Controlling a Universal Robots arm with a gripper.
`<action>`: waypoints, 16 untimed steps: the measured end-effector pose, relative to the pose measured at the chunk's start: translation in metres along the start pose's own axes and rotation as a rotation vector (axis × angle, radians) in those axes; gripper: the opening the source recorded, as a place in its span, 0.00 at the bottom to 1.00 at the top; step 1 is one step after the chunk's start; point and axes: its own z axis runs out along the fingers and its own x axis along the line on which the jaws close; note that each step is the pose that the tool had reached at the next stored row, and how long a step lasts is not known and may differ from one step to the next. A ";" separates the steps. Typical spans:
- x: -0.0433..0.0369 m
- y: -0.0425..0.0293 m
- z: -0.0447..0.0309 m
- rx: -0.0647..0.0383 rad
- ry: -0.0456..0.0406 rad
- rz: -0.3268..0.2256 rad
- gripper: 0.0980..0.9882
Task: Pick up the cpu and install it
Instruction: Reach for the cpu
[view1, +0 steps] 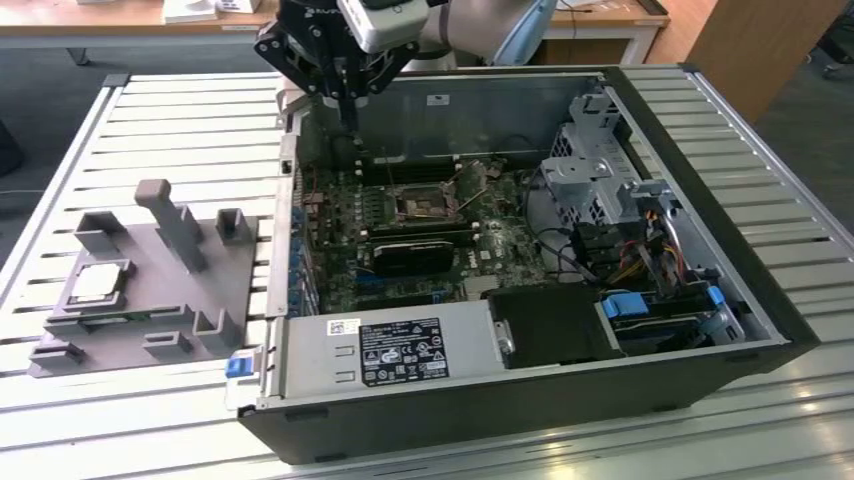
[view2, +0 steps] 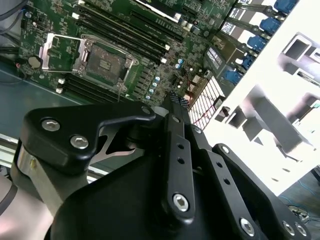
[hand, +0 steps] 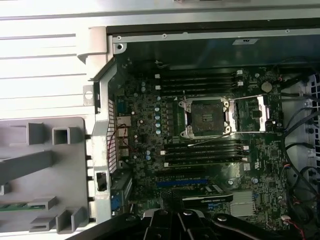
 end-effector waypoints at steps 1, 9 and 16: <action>0.0016 -0.0001 0.0000 0.000 0.0000 0.000 0.01; 0.0130 -0.0010 0.0001 0.000 0.0001 0.000 0.01; 0.0201 -0.0015 0.0004 0.000 0.0007 0.000 0.01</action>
